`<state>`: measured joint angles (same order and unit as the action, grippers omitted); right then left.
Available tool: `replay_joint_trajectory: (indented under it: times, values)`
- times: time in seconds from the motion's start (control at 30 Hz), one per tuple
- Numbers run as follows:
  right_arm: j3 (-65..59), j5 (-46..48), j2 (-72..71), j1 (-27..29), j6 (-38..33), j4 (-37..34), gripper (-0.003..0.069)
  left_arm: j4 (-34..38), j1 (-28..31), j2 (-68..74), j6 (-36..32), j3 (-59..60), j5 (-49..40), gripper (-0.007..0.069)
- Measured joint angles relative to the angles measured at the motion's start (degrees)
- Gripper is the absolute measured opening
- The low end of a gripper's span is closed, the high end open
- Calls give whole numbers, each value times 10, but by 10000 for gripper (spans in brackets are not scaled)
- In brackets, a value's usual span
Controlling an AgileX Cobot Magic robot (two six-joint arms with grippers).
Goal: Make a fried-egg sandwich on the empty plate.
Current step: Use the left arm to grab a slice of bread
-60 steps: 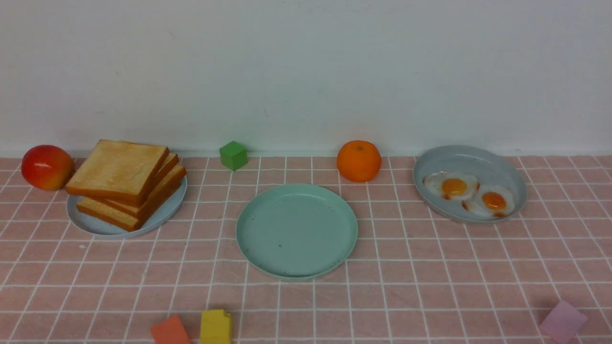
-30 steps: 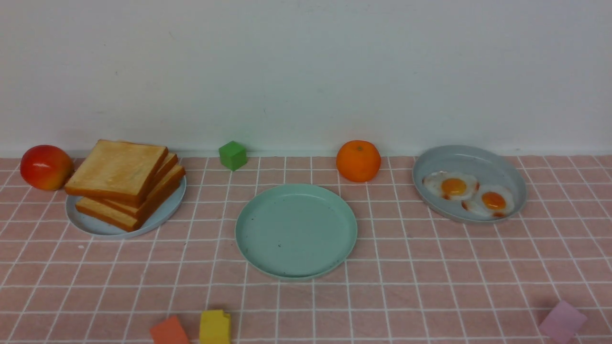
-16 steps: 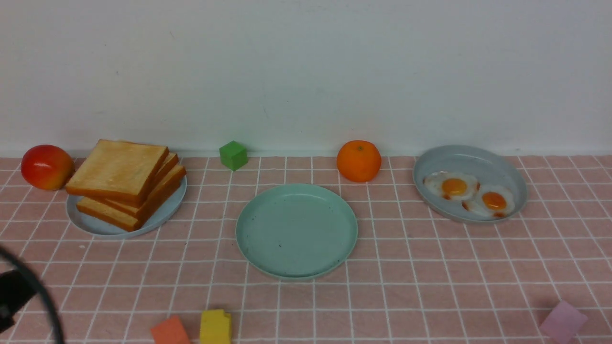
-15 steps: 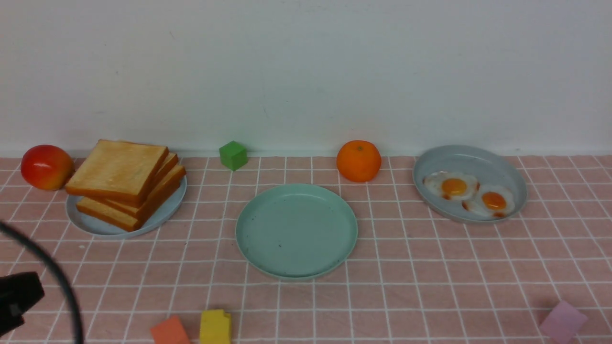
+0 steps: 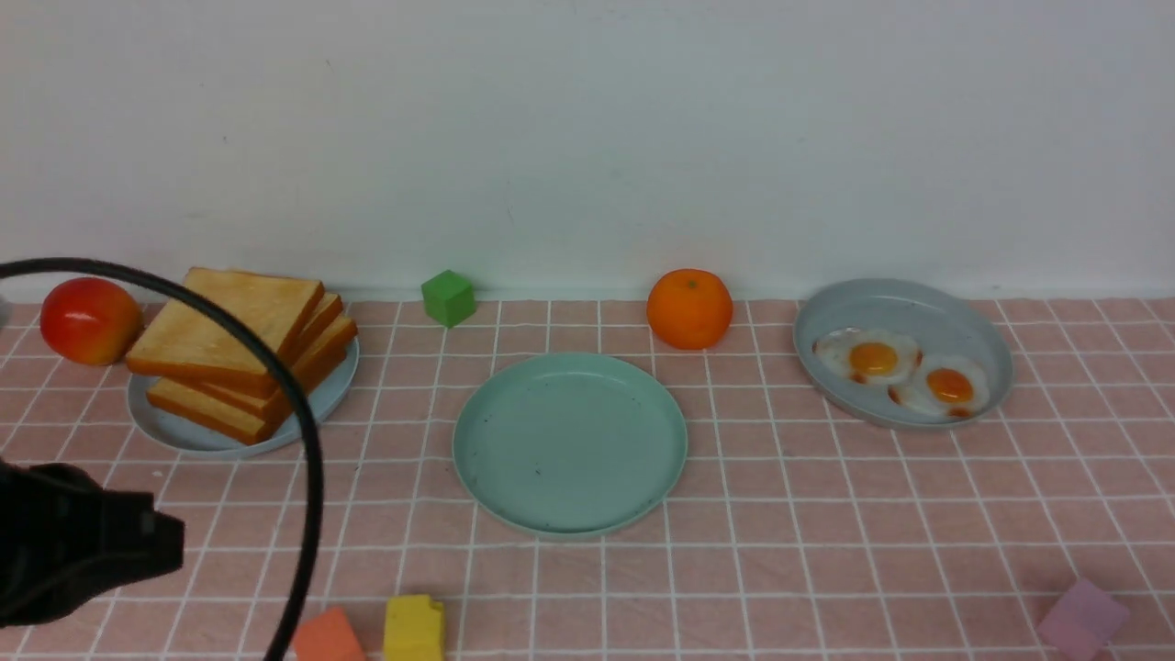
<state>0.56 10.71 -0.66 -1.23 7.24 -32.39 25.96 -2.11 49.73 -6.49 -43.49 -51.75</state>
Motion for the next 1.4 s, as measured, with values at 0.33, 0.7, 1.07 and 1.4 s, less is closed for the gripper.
replay_joint_trajectory:
  times: [0.33, 0.7, 1.07, 1.4]
  values:
    - [366, 371, 162, -18, -159, 86, 78, -70, -126, 121, 44, -122, -32, -13]
    - [489, 426, 196, -68, -177, 132, 43, -238, -122, 420, 94, -330, -65, -13]
    - [489, 443, 196, -68, -178, 153, 57, -284, -37, 580, 57, -480, -70, 6]
    - [489, 407, 213, -68, -183, 129, 67, -323, -37, 624, 49, -482, 15, 281]
